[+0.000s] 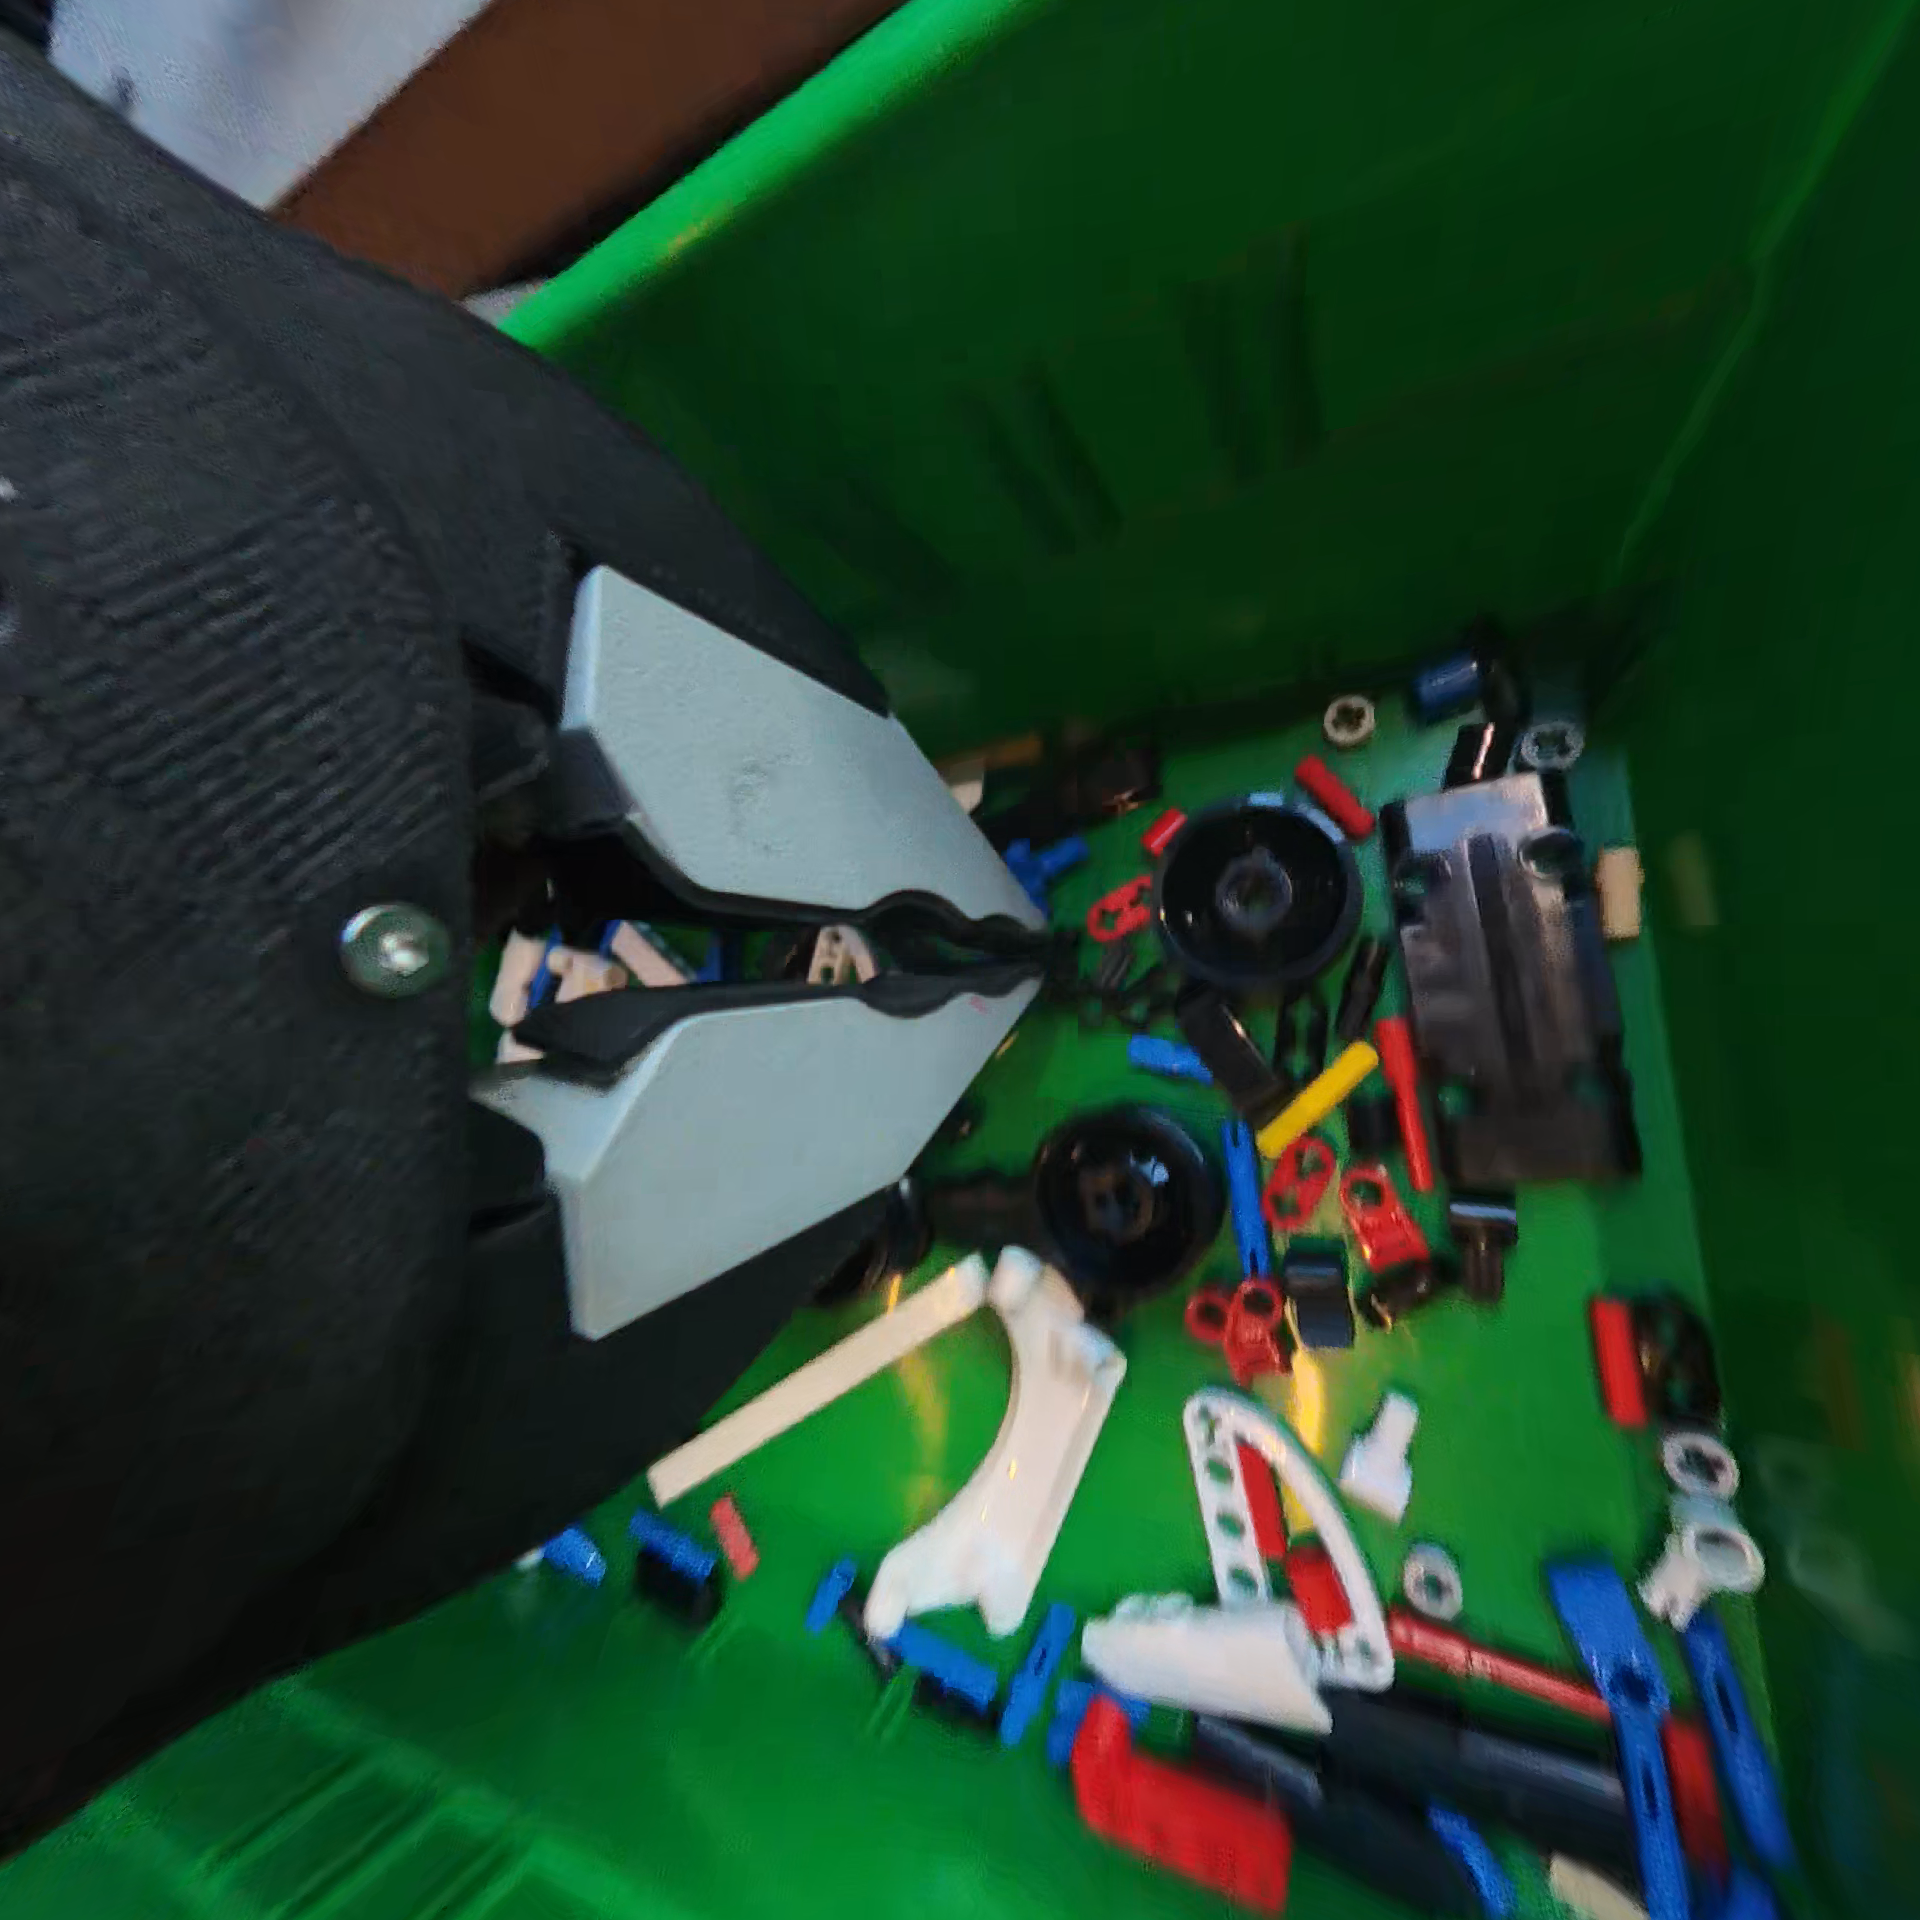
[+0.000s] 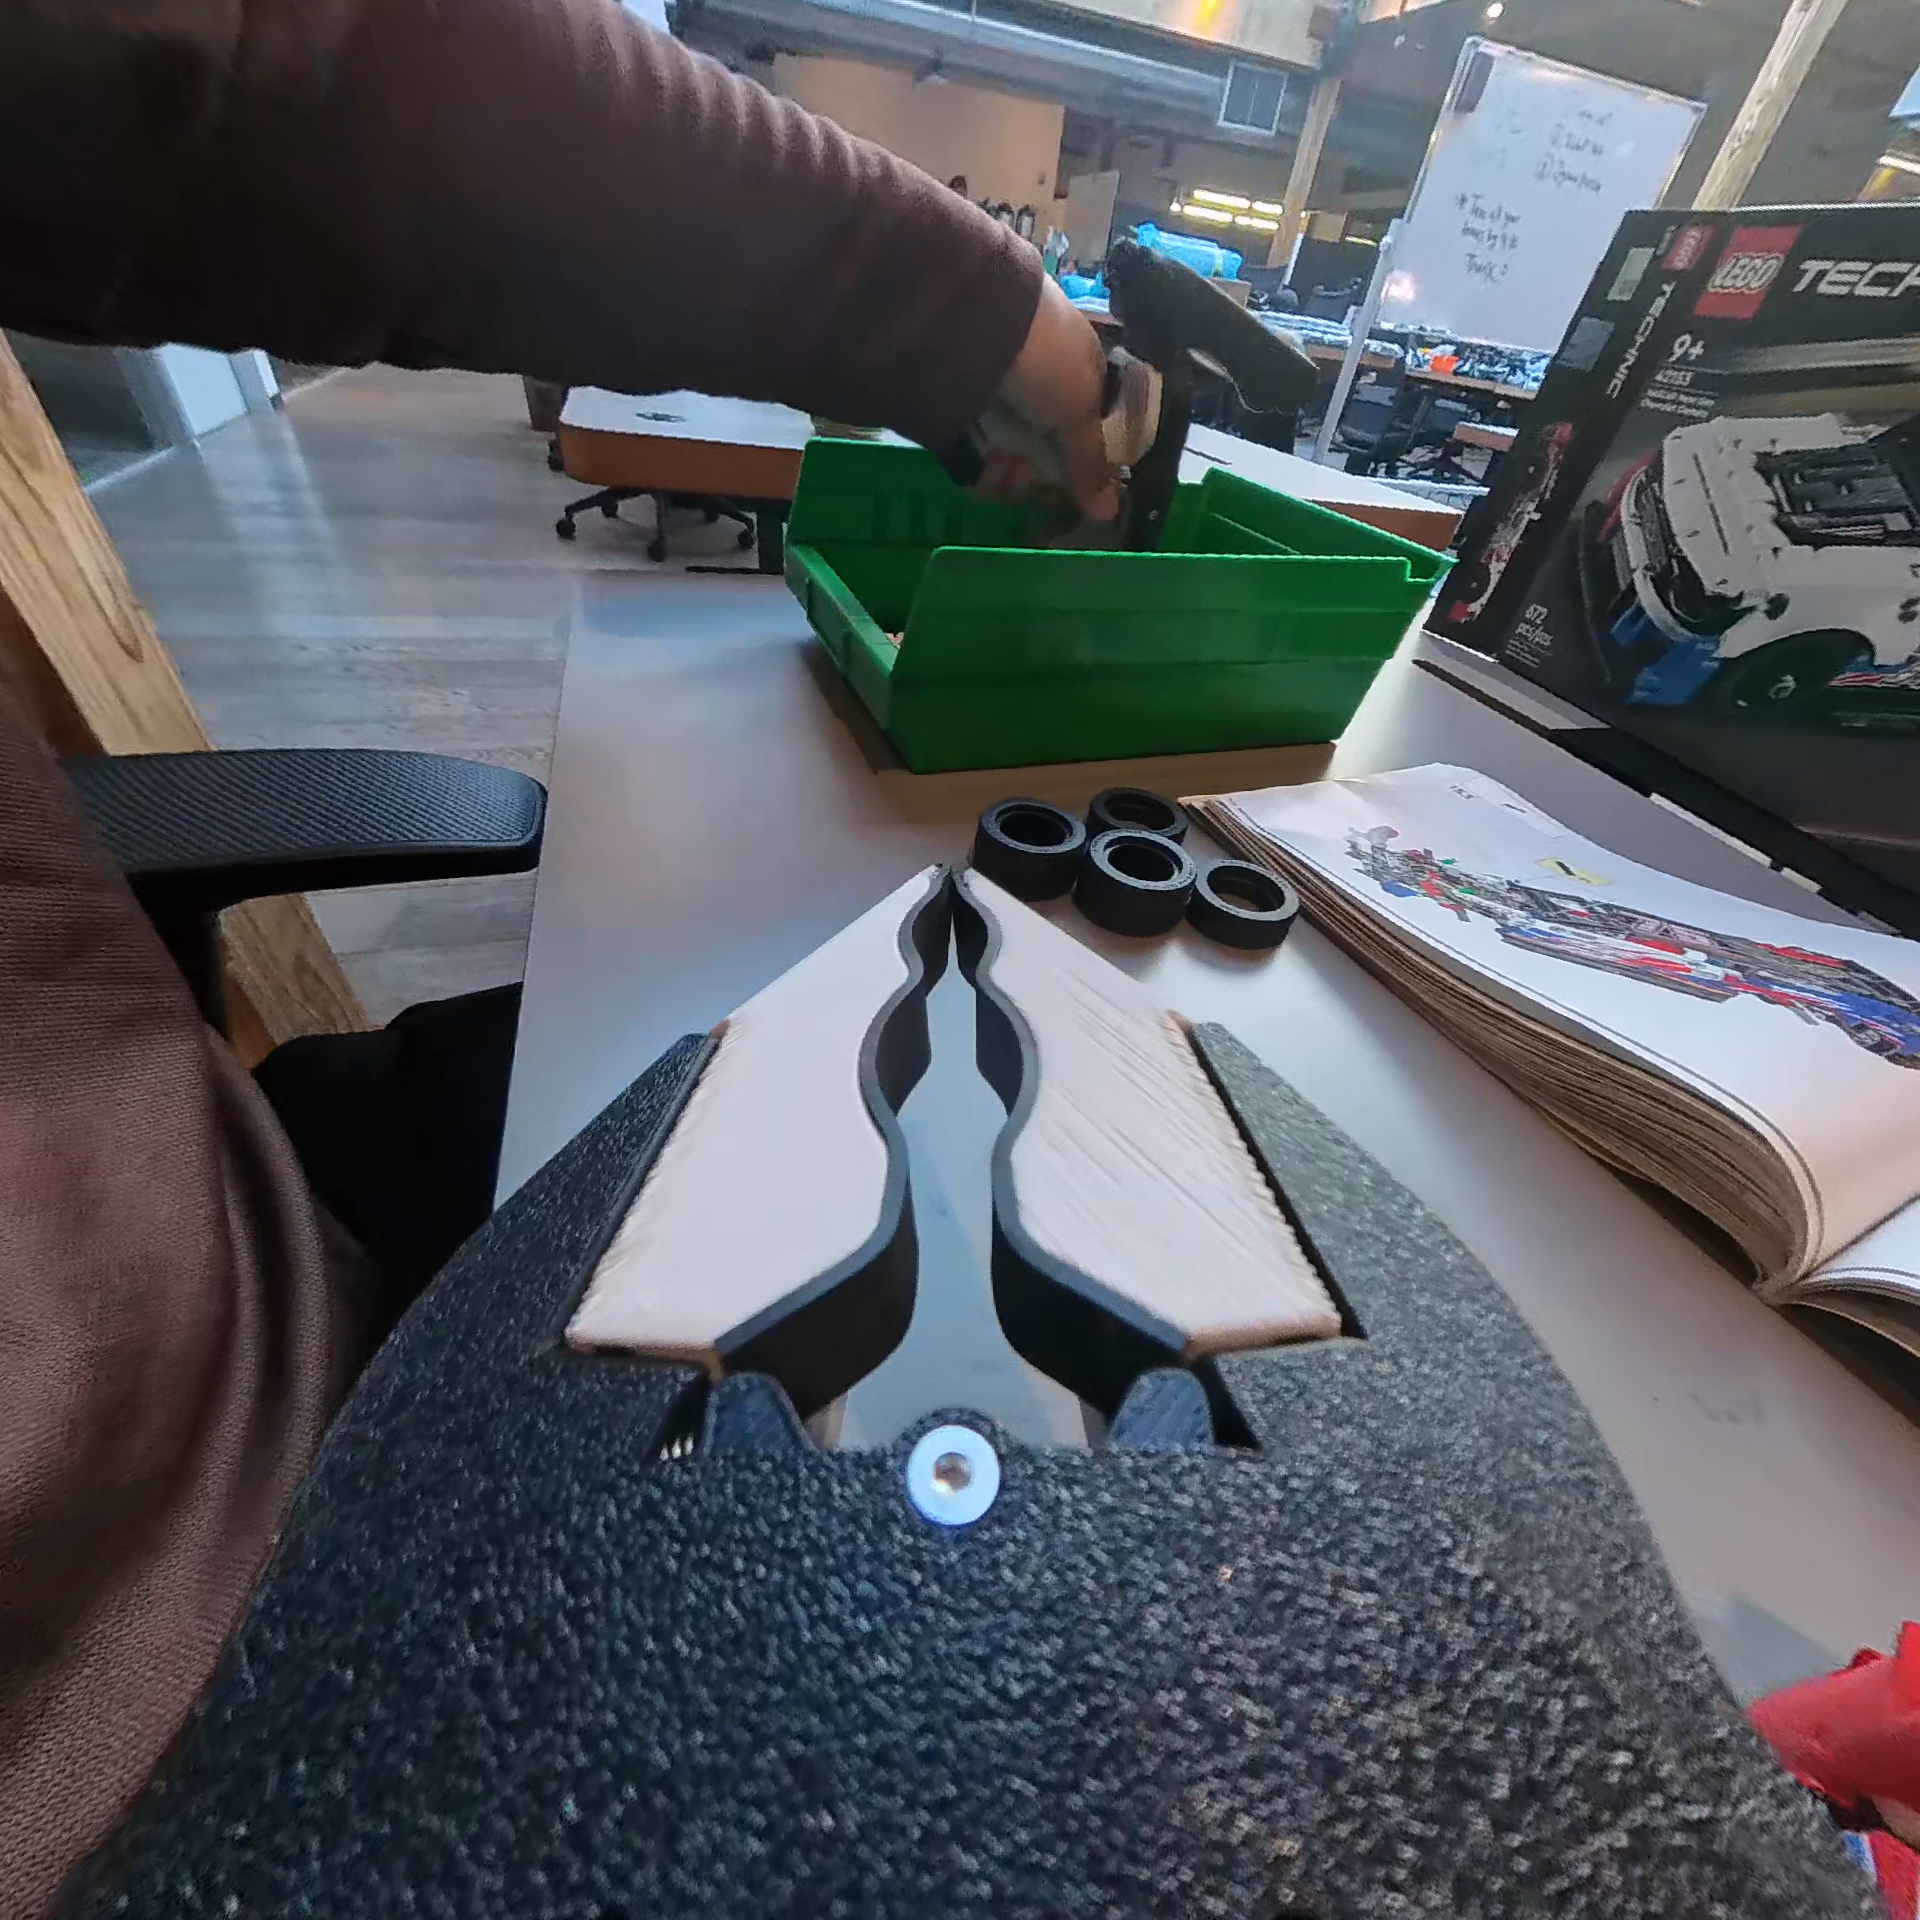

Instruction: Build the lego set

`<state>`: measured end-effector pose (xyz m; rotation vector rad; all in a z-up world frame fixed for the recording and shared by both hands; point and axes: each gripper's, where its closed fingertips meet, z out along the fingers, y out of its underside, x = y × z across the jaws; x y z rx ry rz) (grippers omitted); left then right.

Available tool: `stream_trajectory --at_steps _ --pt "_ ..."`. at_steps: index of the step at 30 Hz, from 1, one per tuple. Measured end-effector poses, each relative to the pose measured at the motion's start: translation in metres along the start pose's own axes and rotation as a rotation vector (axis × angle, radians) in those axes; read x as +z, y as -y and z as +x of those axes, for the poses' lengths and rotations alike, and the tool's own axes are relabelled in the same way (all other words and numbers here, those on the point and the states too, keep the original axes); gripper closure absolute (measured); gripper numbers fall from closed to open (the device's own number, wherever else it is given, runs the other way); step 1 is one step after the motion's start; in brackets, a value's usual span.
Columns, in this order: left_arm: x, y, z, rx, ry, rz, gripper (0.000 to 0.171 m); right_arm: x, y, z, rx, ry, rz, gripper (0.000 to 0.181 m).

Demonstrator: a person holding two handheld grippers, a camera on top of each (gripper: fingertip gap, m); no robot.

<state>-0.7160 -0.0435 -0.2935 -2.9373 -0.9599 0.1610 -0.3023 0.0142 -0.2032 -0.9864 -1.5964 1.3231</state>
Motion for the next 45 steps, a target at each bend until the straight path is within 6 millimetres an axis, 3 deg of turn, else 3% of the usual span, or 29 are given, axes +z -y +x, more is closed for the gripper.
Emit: stream_trajectory --at_steps 2,8,17,24,28,32,37,40,45 --pt "0.002 0.0 -0.018 0.043 0.129 -0.002 0.171 0.001 -0.001 -0.001 -0.01 -0.001 -0.007 0.181" --pt "-0.004 0.005 -0.011 0.07 0.121 0.038 0.165 0.001 -0.001 -0.001 -0.014 -0.009 -0.011 0.181" --pt "-0.003 -0.001 -0.032 0.14 0.278 -0.034 0.156 0.002 -0.002 -0.001 -0.01 -0.008 -0.016 0.181" --pt "0.001 0.001 -0.031 0.08 0.204 -0.049 0.16 0.0 0.0 -0.001 0.002 -0.003 -0.004 0.181" --pt "-0.002 0.002 -0.015 0.069 0.091 -0.051 0.165 0.0 0.0 -0.002 0.003 0.0 -0.005 0.181" --pt "-0.002 0.003 -0.017 0.105 0.121 -0.053 0.168 0.0 0.0 -0.002 0.004 0.0 -0.004 0.181" --pt "0.0 0.007 -0.014 0.111 0.091 -0.049 0.156 0.0 -0.001 -0.002 0.006 0.002 -0.011 0.181" --pt "0.003 0.005 -0.018 0.139 0.103 -0.069 0.166 0.001 -0.001 -0.002 0.011 0.004 -0.014 0.181" --pt "0.0 0.006 -0.017 0.148 0.08 -0.062 0.166 0.001 -0.001 -0.001 0.019 0.006 -0.013 0.181"
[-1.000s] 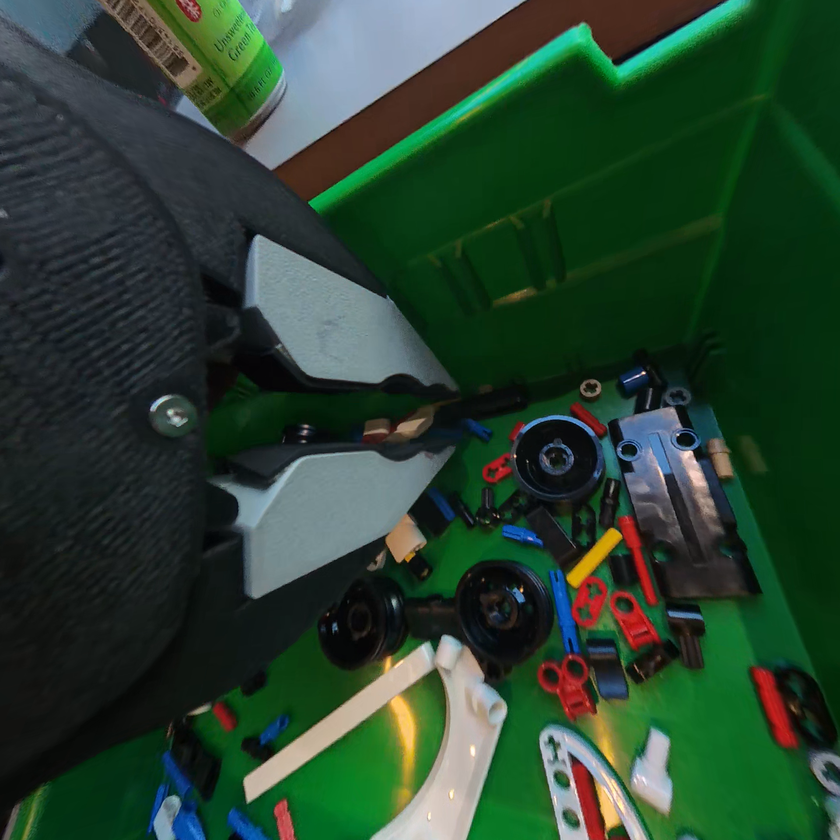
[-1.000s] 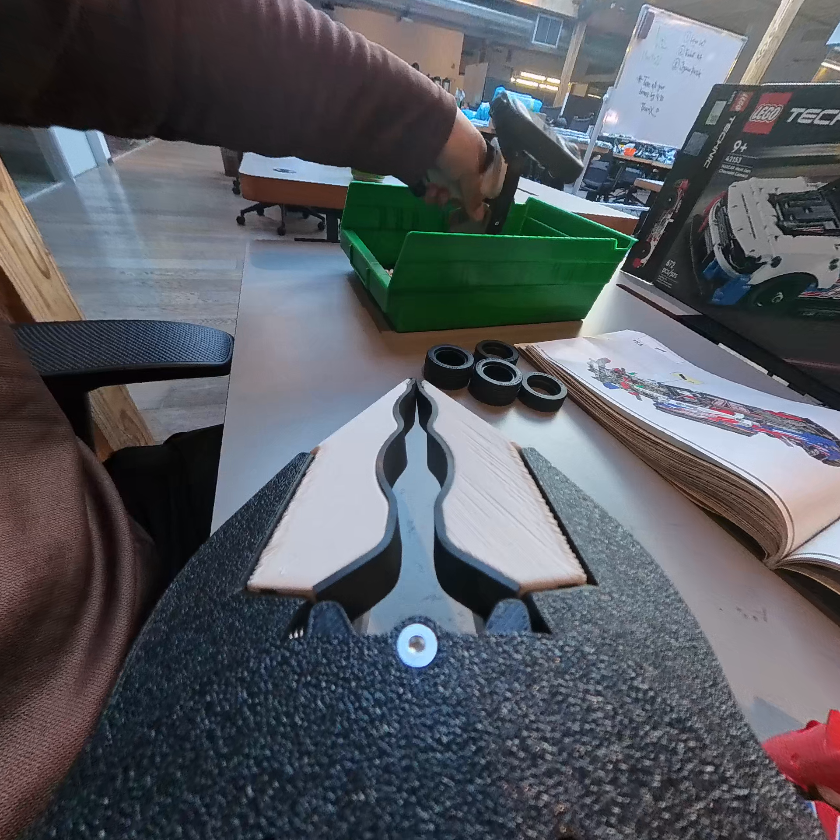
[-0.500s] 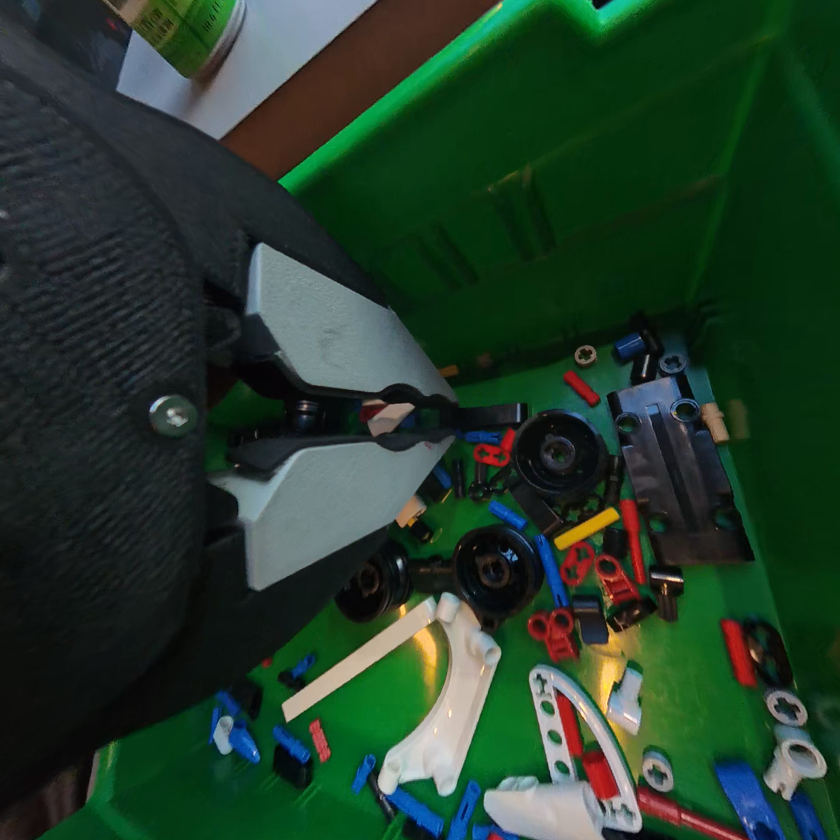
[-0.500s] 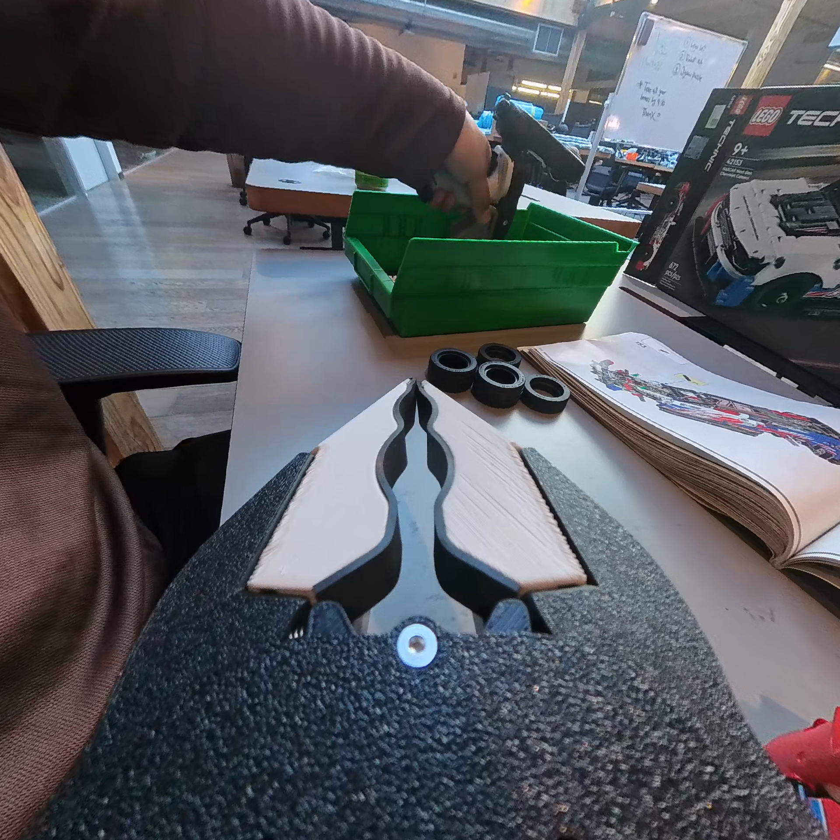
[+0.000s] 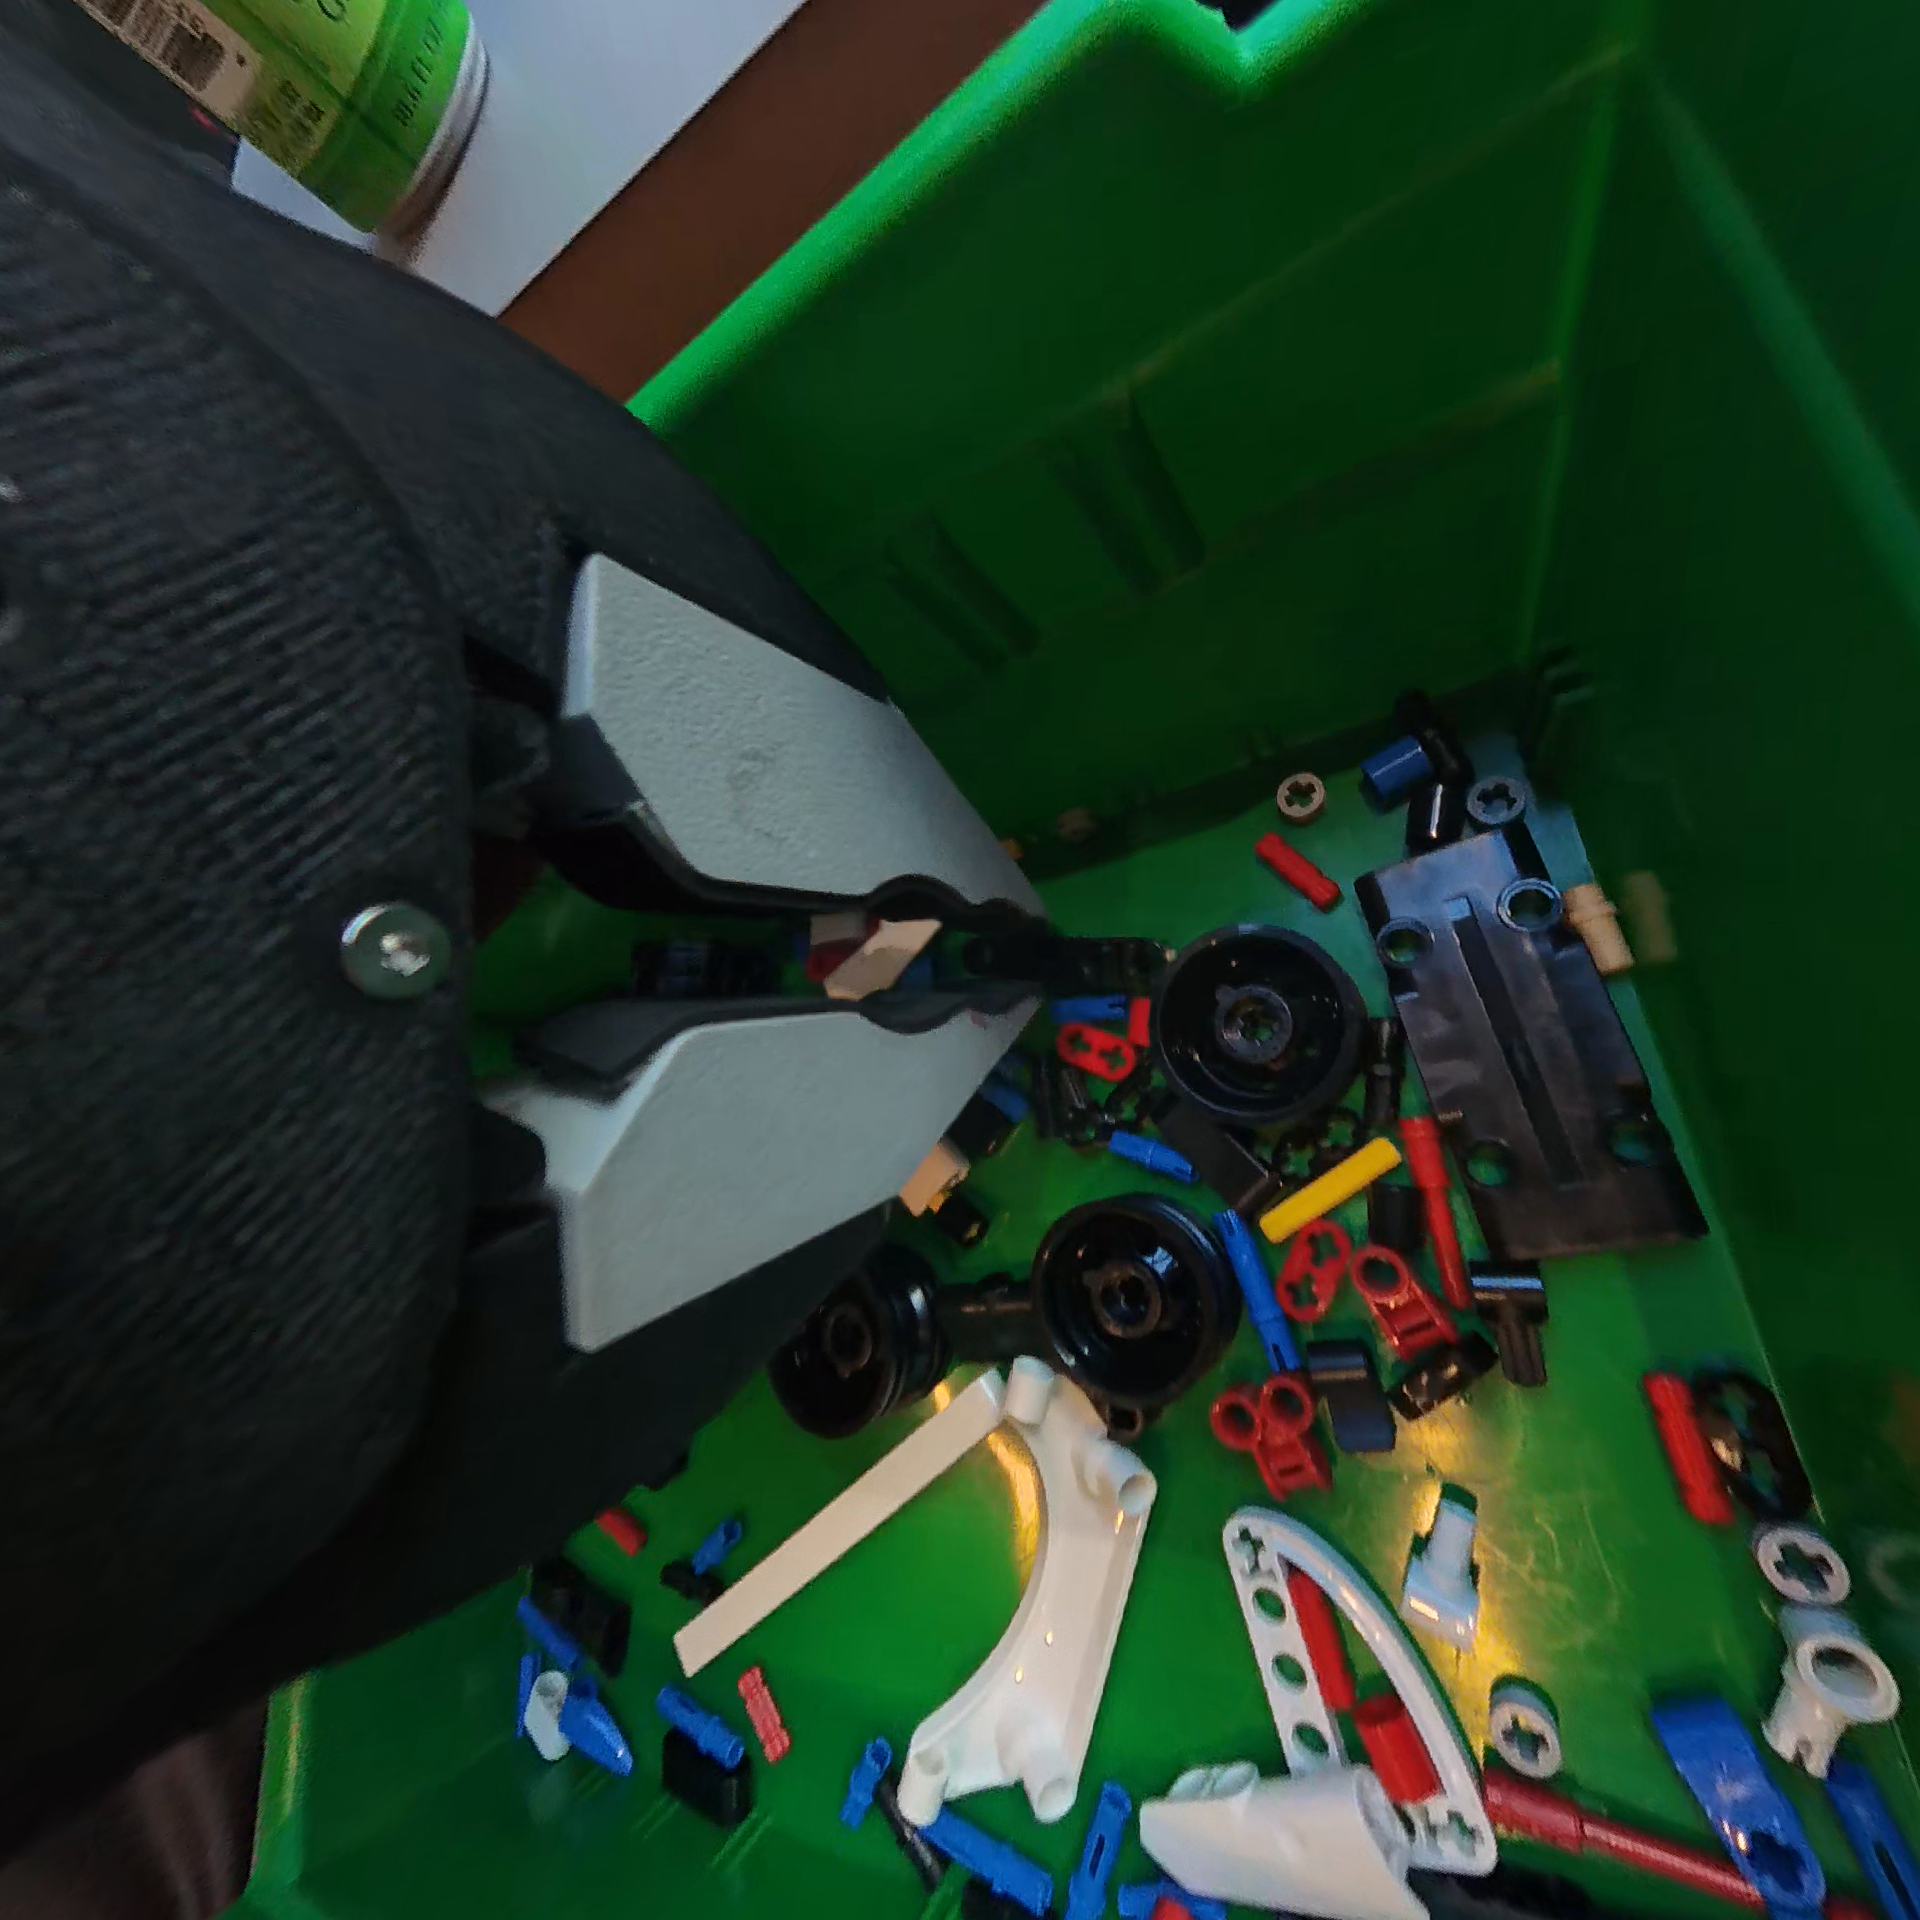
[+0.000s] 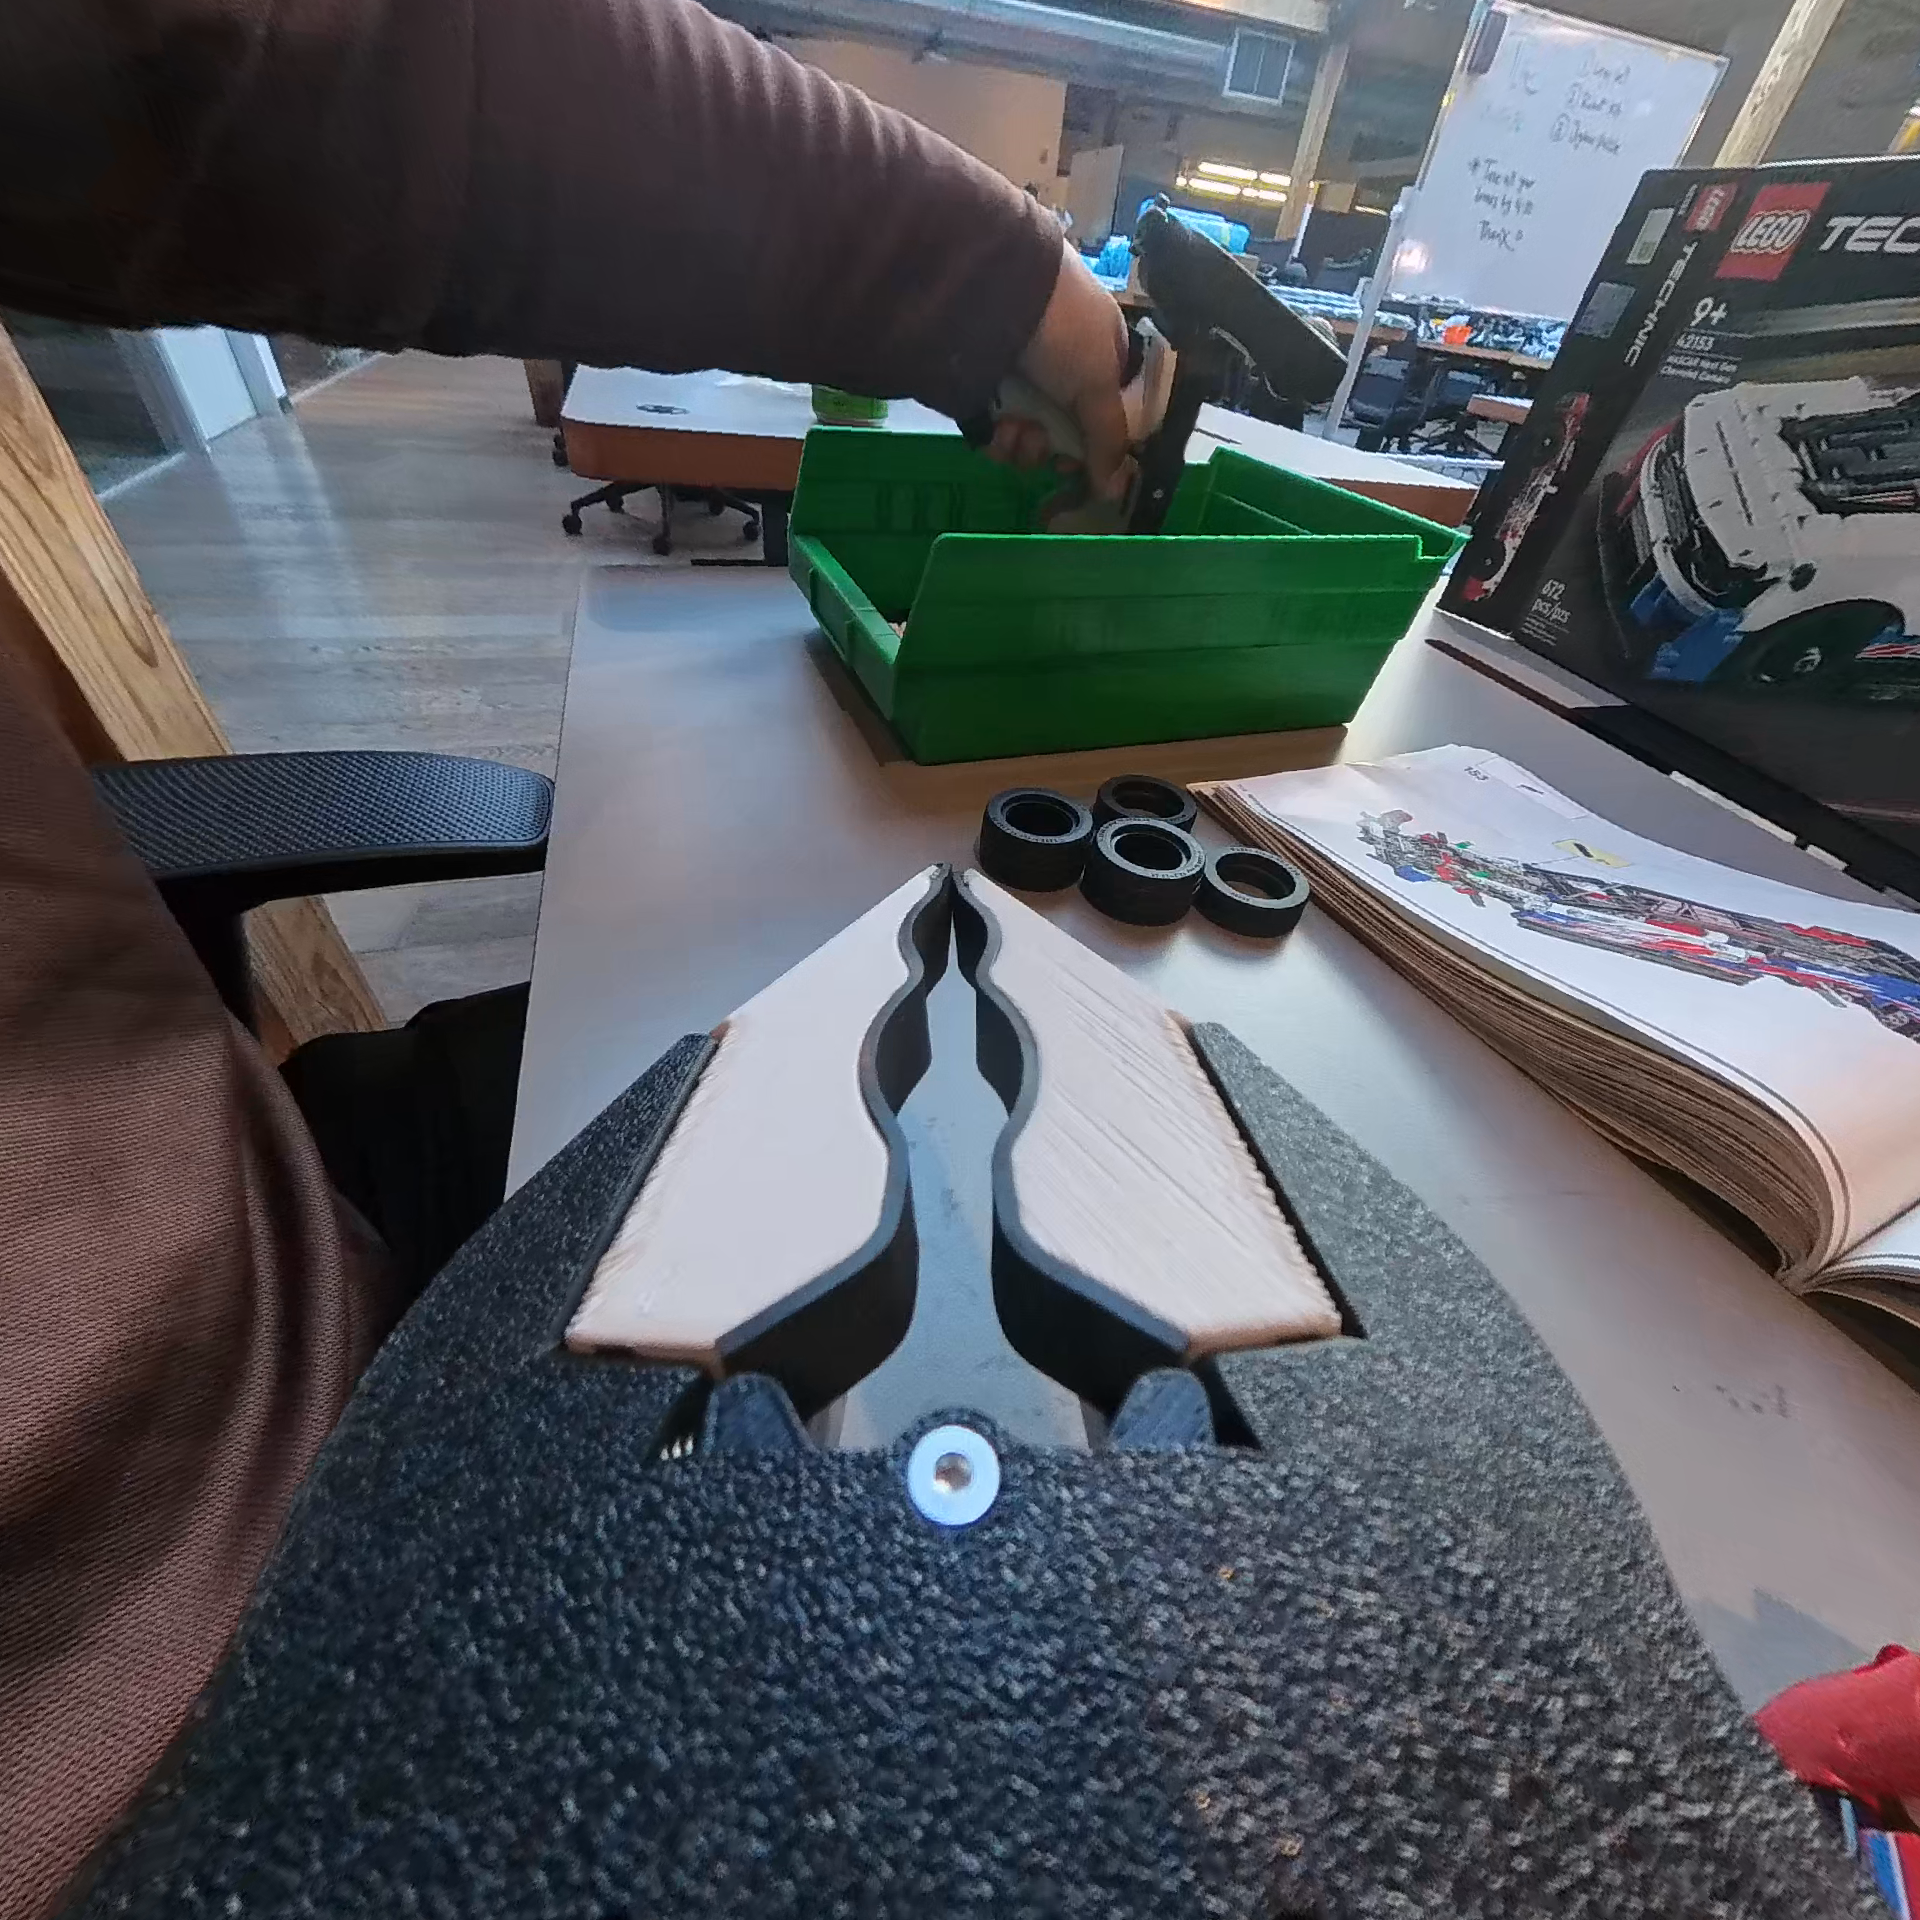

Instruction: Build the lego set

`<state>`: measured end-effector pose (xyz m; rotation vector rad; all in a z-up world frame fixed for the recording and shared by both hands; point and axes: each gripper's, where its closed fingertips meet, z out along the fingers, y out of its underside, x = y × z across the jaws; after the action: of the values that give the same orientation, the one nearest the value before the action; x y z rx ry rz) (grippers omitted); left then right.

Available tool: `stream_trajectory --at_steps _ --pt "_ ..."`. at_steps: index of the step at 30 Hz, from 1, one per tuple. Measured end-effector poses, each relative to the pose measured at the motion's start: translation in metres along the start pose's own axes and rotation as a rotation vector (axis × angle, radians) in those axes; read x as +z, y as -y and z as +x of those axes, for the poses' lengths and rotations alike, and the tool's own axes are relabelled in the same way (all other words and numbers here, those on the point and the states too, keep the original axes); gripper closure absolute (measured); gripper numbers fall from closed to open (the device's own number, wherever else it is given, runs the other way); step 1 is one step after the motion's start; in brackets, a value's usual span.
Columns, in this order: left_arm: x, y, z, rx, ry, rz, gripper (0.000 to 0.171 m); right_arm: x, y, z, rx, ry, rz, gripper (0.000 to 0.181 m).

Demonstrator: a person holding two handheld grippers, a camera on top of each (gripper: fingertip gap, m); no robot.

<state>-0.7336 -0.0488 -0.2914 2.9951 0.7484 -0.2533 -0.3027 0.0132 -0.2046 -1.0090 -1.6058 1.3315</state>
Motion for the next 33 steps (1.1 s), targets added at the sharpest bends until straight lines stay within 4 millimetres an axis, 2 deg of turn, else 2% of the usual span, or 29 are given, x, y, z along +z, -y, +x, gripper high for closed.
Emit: stream_trajectory --at_steps 3,6,10,12,13,15,17,18,20,21,23,26,29,30,32,33 --pt "-0.001 -0.003 -0.002 0.014 0.003 -0.01 0.166 0.001 0.0 0.0 0.002 0.002 -0.003 0.181" --pt "-0.01 -0.004 -0.005 0.032 0.02 0.01 0.165 0.001 0.0 0.0 0.001 0.002 -0.003 0.181" --pt "-0.038 -0.006 -0.007 0.084 0.076 0.078 0.165 0.0 0.001 0.001 -0.003 -0.004 0.006 0.181" --pt "-0.062 -0.007 0.009 0.115 0.062 0.146 0.165 -0.002 0.003 0.003 -0.004 -0.021 0.018 0.181" --pt "-0.078 -0.007 0.029 0.139 0.011 0.205 0.165 -0.004 0.004 0.007 -0.008 -0.044 0.026 0.181" --pt "-0.117 -0.012 0.085 0.212 -0.106 0.372 0.166 -0.012 0.012 0.018 -0.011 -0.109 0.067 0.181" --pt "-0.142 -0.032 0.146 0.335 -0.169 0.479 0.166 -0.022 0.023 0.032 0.007 -0.179 0.13 0.181" --pt "-0.147 -0.047 0.183 0.415 -0.217 0.51 0.166 -0.027 0.027 0.039 0.021 -0.214 0.155 0.181" --pt "-0.144 -0.081 0.262 0.569 -0.365 0.52 0.166 -0.034 0.032 0.048 0.052 -0.254 0.193 0.181" --pt "-0.135 -0.098 0.296 0.63 -0.423 0.496 0.166 -0.035 0.032 0.051 0.069 -0.256 0.205 0.181" --pt "-0.109 -0.122 0.34 0.742 -0.442 0.437 0.166 -0.035 0.03 0.053 0.099 -0.252 0.205 0.181" --pt "-0.075 -0.124 0.362 0.781 -0.387 0.409 0.166 -0.034 0.026 0.053 0.098 -0.252 0.185 0.181" --pt "-0.069 -0.121 0.379 0.772 -0.468 0.42 0.166 -0.034 0.026 0.05 0.065 -0.251 0.177 0.181" --pt "-0.066 -0.123 0.381 0.774 -0.484 0.41 0.166 -0.034 0.026 0.049 0.055 -0.25 0.172 0.181" --pt "-0.057 -0.125 0.382 0.772 -0.489 0.373 0.155 -0.032 0.024 0.046 0.04 -0.242 0.159 0.181" --pt "-0.056 -0.121 0.381 0.759 -0.482 0.392 0.16 -0.031 0.022 0.044 0.036 -0.235 0.15 0.181"
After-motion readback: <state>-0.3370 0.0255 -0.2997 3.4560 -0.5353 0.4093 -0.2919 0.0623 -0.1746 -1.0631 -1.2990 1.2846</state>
